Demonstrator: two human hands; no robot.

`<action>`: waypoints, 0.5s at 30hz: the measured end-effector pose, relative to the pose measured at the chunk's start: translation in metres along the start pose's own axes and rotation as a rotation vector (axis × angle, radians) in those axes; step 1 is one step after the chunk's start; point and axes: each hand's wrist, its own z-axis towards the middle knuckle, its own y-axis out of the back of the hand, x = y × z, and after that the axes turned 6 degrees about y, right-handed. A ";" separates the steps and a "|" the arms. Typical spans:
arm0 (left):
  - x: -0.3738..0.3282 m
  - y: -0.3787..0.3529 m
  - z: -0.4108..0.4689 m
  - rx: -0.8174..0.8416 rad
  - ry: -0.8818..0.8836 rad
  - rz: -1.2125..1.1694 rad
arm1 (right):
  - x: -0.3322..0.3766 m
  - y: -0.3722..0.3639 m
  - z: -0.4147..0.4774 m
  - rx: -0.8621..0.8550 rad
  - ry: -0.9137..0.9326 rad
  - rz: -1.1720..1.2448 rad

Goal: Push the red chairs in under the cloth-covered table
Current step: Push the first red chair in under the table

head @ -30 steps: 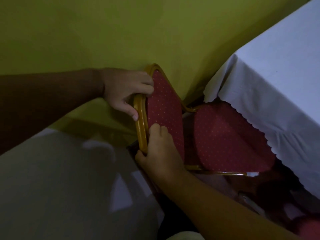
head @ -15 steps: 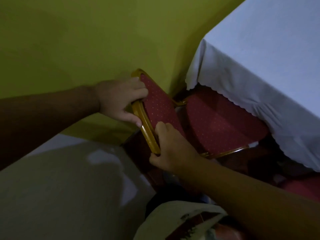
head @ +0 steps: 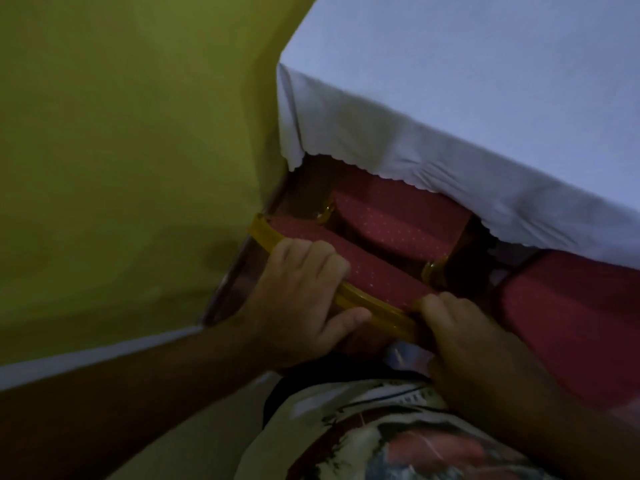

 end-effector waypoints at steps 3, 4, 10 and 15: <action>-0.023 -0.012 0.002 0.025 -0.066 -0.013 | -0.022 0.006 -0.024 -0.103 -0.090 -0.049; -0.029 -0.014 0.003 0.046 -0.066 -0.008 | -0.027 0.005 -0.029 -0.165 -0.093 -0.059; -0.023 -0.013 0.015 0.125 -0.028 -0.076 | -0.026 -0.015 -0.030 -0.507 -0.071 0.020; -0.019 -0.015 0.020 0.073 -0.055 -0.112 | -0.019 -0.036 -0.030 -0.601 -0.144 0.009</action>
